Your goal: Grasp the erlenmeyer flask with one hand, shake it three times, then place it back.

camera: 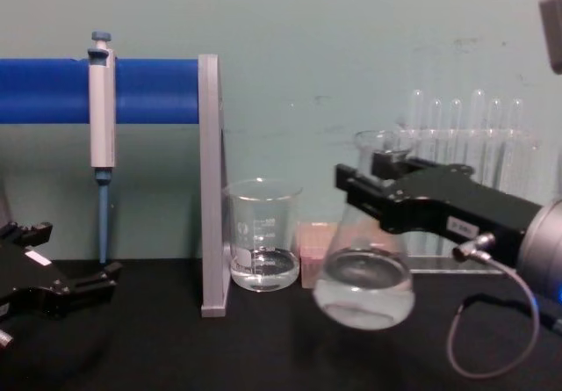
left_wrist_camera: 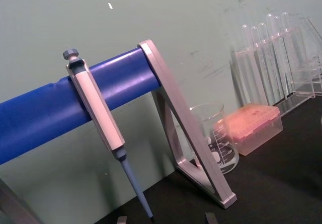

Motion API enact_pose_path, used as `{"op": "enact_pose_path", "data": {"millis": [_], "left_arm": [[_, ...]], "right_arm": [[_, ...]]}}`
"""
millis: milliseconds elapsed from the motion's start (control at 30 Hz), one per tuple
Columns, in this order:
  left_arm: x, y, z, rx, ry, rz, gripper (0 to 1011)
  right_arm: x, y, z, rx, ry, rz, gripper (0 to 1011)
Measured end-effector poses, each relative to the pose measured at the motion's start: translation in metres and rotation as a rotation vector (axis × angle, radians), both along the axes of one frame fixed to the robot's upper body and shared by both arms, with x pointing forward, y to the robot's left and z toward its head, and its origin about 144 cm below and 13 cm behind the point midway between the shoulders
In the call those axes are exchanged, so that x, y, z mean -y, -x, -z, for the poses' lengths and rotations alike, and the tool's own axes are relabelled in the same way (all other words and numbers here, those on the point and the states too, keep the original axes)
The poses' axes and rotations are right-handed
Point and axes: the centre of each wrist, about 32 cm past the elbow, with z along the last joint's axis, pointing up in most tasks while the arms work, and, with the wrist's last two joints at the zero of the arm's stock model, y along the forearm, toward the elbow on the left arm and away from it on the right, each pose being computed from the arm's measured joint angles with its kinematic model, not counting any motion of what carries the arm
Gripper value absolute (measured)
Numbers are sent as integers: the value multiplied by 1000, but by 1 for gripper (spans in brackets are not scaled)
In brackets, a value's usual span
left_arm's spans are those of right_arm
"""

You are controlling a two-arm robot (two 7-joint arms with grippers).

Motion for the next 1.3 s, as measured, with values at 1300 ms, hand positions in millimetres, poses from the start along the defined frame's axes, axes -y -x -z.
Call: {"op": "enact_pose_path", "data": {"millis": [1300], "left_arm": [[0,0,0,0,0,0,1000]], "right_arm": [[8,1,-2,-35,-7,114,450]]}}
